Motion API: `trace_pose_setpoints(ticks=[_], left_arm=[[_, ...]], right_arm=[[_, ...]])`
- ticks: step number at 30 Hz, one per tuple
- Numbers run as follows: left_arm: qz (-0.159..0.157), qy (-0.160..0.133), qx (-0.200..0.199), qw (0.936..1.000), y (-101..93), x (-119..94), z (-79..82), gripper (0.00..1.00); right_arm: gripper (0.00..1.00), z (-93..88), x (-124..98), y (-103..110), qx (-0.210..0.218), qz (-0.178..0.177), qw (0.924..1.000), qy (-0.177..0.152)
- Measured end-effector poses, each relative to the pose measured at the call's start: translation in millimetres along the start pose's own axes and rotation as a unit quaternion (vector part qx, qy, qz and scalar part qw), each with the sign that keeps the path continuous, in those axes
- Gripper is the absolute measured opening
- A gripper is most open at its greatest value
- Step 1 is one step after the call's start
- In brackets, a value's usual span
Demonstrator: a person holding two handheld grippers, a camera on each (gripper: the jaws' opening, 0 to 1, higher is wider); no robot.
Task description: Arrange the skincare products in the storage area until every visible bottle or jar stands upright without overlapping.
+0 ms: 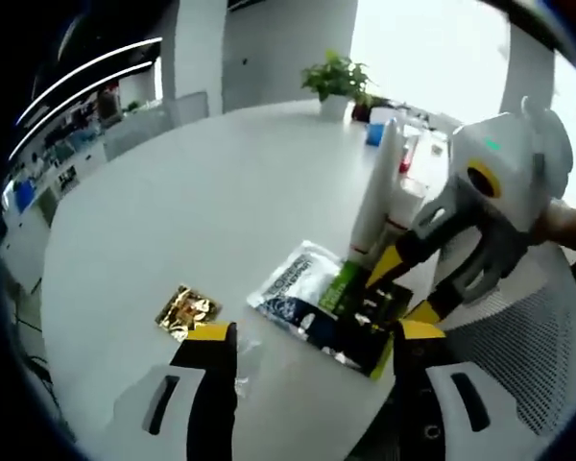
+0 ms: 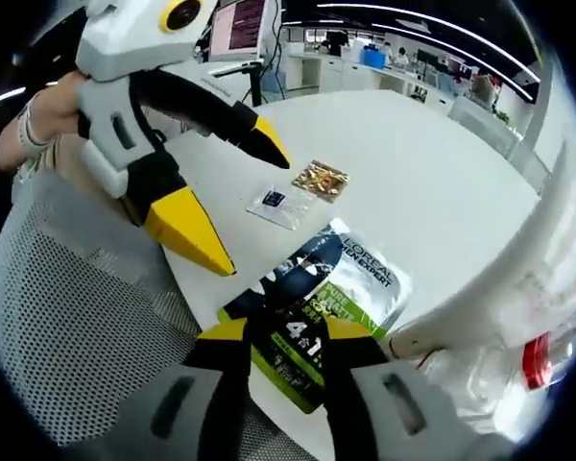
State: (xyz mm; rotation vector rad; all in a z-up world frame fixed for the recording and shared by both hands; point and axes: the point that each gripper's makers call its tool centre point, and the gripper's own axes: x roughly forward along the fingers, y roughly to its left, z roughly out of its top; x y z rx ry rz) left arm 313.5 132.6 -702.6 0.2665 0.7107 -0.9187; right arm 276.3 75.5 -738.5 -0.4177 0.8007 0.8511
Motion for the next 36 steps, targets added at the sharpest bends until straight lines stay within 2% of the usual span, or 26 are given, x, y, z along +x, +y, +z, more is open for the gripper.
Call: trace_pose_setpoints(ticks=[3,9,13,17,20,22,24,30,35,36], left_arm=[[0.002,-0.002,-0.006,1.0000,0.2,-7,1.2,0.69],[0.007,-0.007,-0.024,0.9997,-0.3,-20,1.9,0.75],[0.014,-0.014,-0.024,0.9995,-0.4,-30,3.0,0.77],[0.009,-0.037,-0.055,0.9978,-2.4,-40,7.0,0.79],[0.014,-0.043,-0.058,0.9973,0.2,-45,6.6,0.80],[0.018,-0.043,-0.059,0.9972,0.8,-48,6.1,0.80],[0.018,-0.043,-0.066,0.9968,-0.2,-51,6.2,0.83],[0.031,-0.056,-0.067,0.9957,-2.1,-63,10.8,0.86],[0.031,-0.055,-0.060,0.9962,-6.2,-70,11.6,0.92],[0.035,-0.055,-0.059,0.9961,-5.9,-71,11.9,0.93]], right_arm=[[0.37,4.1,-7,2,-0.002,0.000,1.0000,-0.008],[0.41,20.9,-24,9,-0.017,0.000,0.9988,-0.045],[0.42,29.0,-44,4,-0.012,-0.015,0.9975,-0.068],[0.44,37.8,-62,1,0.004,-0.023,0.9946,-0.101],[0.47,41.9,-76,-8,0.003,-0.049,0.9915,-0.121],[0.52,40.3,-79,-9,0.015,-0.048,0.9917,-0.118],[0.52,39.7,-85,-12,0.022,-0.052,0.9907,-0.124],[0.60,37.3,-104,-20,0.039,-0.079,0.9868,-0.136],[0.67,31.9,-120,-31,0.052,-0.109,0.9819,-0.146],[0.71,31.0,-122,-33,0.055,-0.112,0.9814,-0.146]])
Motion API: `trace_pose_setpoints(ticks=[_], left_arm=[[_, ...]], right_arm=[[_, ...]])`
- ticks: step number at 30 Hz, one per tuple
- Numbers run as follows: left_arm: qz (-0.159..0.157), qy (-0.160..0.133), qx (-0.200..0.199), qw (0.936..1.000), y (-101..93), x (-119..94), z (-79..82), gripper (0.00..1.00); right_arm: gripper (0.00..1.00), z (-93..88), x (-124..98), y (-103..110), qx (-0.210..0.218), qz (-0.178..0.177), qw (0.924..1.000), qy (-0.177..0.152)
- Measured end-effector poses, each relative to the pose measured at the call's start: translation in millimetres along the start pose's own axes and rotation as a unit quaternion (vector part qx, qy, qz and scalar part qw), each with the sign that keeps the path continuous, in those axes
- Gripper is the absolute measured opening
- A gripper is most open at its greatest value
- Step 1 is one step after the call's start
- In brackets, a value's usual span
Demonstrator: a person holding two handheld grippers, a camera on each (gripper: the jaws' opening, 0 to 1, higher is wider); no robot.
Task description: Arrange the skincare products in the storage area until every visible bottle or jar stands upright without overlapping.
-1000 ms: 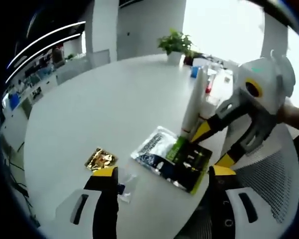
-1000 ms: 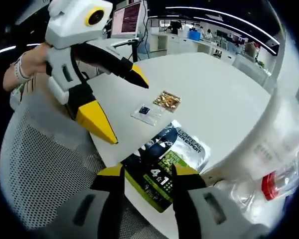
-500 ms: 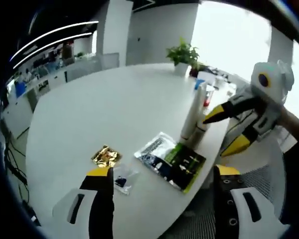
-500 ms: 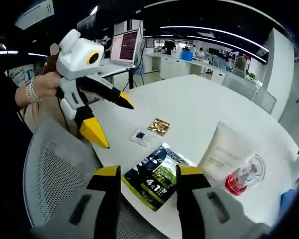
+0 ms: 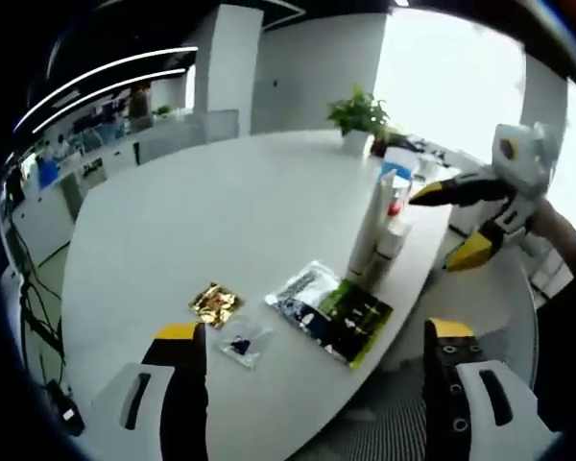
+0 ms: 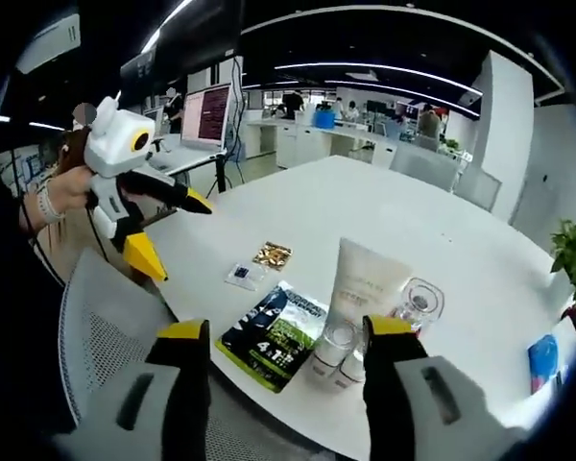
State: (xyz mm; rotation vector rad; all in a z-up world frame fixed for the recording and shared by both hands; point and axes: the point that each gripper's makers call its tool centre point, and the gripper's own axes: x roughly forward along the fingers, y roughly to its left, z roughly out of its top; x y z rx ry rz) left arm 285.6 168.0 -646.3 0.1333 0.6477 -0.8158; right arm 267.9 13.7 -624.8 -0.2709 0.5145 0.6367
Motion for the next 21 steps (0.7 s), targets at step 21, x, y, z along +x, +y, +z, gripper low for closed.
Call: trace_pose_setpoints(ticks=[21], left_arm=[[0.020,0.023,-0.006,0.9995,9.7,-16,-15.4,0.97]], right_arm=[[1.00,-10.2,-21,-39,0.019,-0.036,0.9989,0.022]])
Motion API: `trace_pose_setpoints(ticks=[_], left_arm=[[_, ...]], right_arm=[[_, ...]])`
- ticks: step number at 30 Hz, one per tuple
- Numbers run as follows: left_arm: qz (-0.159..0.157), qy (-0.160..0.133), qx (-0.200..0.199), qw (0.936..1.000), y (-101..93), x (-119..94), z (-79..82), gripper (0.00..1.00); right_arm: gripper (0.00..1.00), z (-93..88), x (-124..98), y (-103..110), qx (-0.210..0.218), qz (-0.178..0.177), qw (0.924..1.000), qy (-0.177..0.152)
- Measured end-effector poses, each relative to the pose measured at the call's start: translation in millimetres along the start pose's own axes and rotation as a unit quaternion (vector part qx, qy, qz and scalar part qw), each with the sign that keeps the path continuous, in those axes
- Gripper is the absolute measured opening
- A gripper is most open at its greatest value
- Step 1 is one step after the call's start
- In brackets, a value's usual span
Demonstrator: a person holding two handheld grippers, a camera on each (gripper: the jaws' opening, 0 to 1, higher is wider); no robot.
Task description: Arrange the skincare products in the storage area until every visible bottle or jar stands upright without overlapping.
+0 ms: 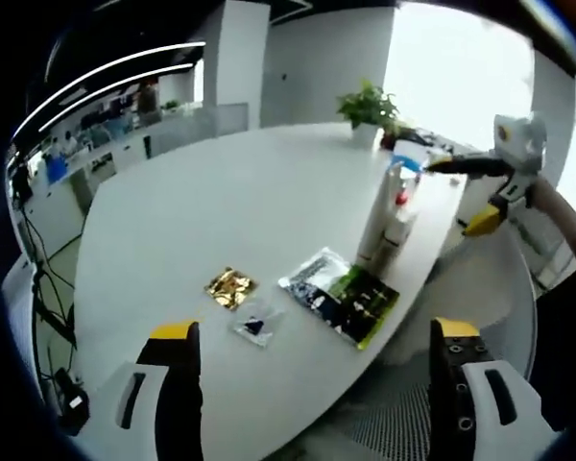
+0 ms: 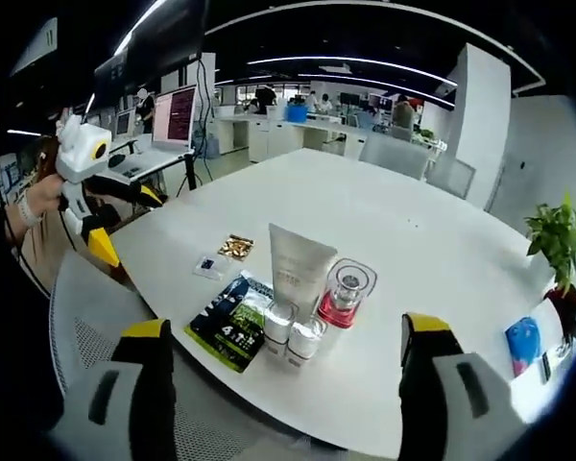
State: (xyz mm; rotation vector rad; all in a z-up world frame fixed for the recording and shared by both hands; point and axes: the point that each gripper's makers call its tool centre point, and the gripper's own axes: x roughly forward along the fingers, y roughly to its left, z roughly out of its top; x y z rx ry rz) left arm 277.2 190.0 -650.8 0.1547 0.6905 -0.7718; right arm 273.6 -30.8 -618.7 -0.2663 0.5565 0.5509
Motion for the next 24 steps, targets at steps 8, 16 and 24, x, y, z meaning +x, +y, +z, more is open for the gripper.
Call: trace_pose_setpoints(ticks=[8,16,24], left_arm=[[-0.013,0.019,0.023,0.9995,-0.7,13,-3.0,0.97],[0.001,0.054,0.053,0.9971,14.6,27,-6.4,0.87],[-0.009,0.066,0.077,0.9948,32.0,48,-11.5,0.65]], right_arm=[[1.00,4.0,0,0,-0.005,0.011,0.9999,-0.008],[1.00,9.4,3,-11,-0.015,0.019,0.9995,-0.019],[1.00,6.7,7,-19,-0.010,0.017,0.9996,-0.018]])
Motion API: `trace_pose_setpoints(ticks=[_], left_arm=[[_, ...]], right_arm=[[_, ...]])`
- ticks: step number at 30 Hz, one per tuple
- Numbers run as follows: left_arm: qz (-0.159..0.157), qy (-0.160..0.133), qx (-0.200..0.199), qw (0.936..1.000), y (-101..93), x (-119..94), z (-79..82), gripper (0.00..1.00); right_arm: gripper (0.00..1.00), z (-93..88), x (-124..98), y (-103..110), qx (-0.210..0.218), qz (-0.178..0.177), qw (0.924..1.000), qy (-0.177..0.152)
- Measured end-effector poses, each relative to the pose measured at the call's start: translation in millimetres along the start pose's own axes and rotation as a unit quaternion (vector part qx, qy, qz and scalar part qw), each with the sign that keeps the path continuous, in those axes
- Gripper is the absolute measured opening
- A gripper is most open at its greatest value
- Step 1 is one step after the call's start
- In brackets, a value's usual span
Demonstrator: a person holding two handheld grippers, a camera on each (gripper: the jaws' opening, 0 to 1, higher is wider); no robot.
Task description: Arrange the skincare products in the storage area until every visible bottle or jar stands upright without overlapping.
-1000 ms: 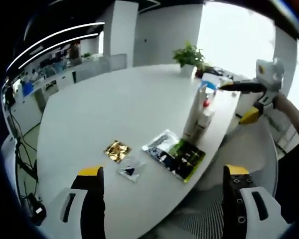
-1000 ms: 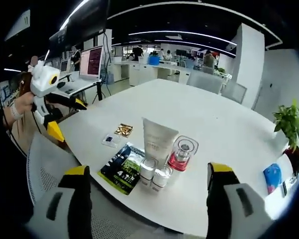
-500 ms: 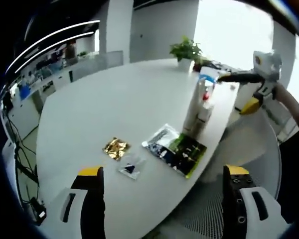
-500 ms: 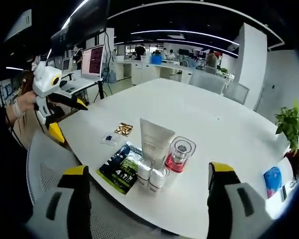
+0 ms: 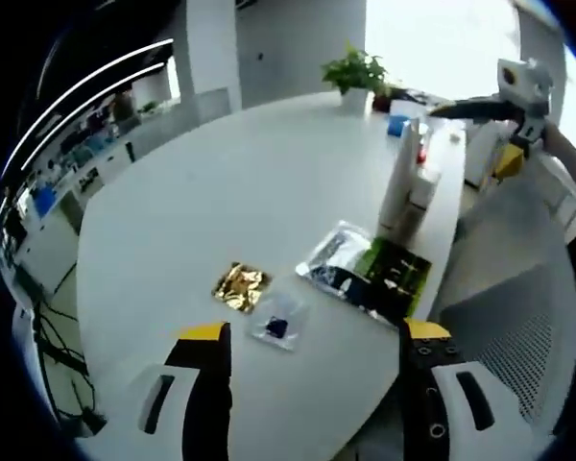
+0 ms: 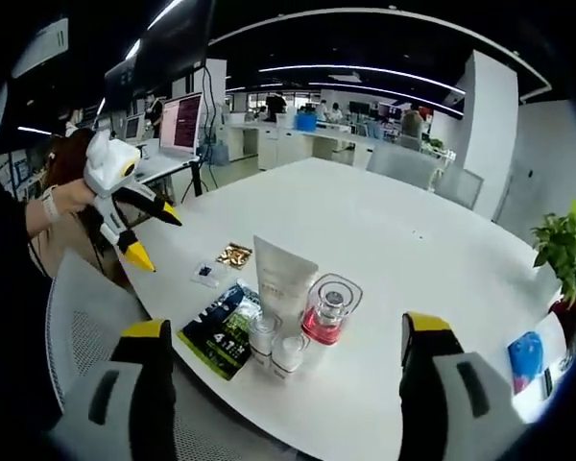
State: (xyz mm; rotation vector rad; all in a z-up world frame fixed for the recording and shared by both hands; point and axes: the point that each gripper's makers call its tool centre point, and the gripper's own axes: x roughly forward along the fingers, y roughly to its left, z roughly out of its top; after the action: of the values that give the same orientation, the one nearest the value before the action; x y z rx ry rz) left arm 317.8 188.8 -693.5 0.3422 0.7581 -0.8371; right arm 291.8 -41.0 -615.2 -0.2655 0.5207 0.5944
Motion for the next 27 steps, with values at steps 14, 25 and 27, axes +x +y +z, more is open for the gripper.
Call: trace_pose_setpoints(ticks=[14,25,27], left_arm=[[-0.012,0.053,0.063,0.9965,26.1,45,-16.3,0.66],[-0.033,0.083,0.081,0.9927,32.1,68,-28.6,0.56],[-0.037,0.084,0.078,0.9927,31.6,71,-29.6,0.56]], right_arm=[[1.00,-11.8,3,-6,0.013,-0.005,0.9998,0.015],[1.00,-15.4,2,-10,0.025,-0.011,0.9995,0.015],[1.00,-15.6,2,-10,0.025,-0.010,0.9995,0.015]])
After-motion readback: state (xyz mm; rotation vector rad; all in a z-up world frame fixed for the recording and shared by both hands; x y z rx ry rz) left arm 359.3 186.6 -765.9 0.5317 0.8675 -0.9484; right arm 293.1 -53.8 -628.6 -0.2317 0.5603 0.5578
